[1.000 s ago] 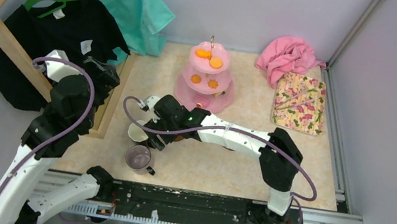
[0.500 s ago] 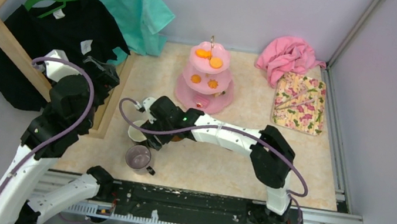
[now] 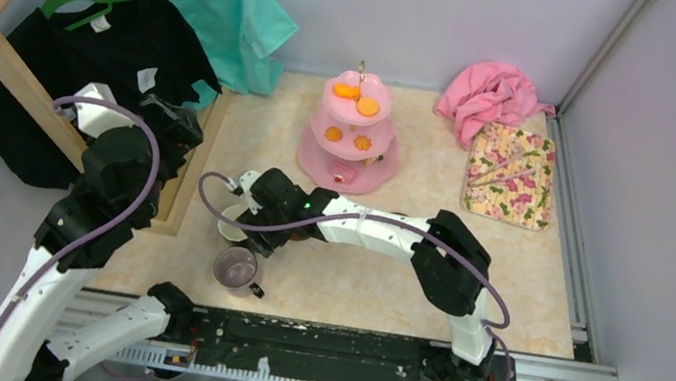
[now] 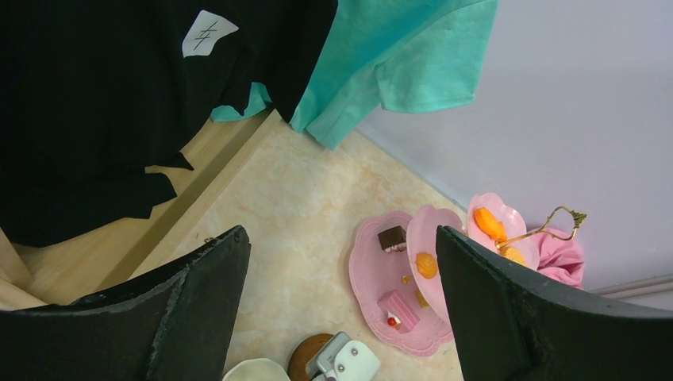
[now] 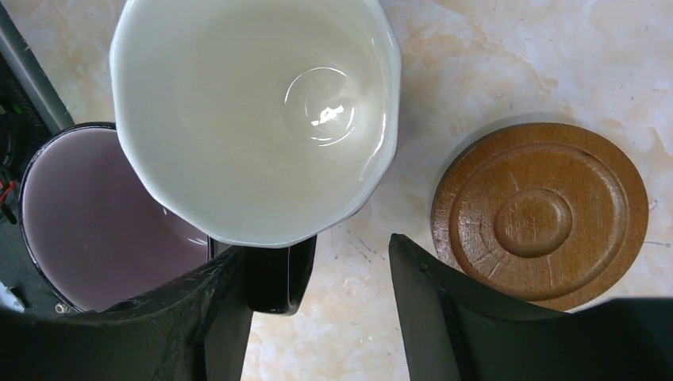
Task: Serve the afternoon tea
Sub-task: Pick up the cup at the center of the board.
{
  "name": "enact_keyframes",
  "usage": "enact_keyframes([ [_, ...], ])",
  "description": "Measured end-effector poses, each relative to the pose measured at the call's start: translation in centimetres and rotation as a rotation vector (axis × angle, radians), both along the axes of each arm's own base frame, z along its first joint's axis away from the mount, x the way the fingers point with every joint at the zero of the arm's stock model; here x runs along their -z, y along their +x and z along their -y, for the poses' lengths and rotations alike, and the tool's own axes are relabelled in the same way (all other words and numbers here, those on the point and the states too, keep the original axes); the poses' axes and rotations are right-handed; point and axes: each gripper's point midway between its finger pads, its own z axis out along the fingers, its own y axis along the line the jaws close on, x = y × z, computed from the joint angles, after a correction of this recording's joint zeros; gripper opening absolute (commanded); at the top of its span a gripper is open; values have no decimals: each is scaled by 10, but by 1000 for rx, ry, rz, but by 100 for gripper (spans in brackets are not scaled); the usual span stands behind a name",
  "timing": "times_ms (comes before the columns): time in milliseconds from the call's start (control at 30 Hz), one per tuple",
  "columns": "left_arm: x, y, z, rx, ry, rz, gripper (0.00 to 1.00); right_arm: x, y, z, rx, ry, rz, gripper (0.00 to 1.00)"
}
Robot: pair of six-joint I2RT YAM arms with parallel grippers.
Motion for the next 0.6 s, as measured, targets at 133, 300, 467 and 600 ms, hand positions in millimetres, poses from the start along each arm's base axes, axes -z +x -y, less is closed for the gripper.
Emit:
enact_keyframes([
  [133,-4,0,0,1,-4,11,92,5,-1,-1,-3,-6,-4,57],
  [300,-6,0,0,5,-4,15,92,4,-1,-7,-7,4,1,55],
  [467,-10,0,2,12,-2,19,92,5,-3,-11,-11,14,4,52],
  [600,-12,0,3,20,3,22,92,18,-7,-16,-19,0,-6,49],
])
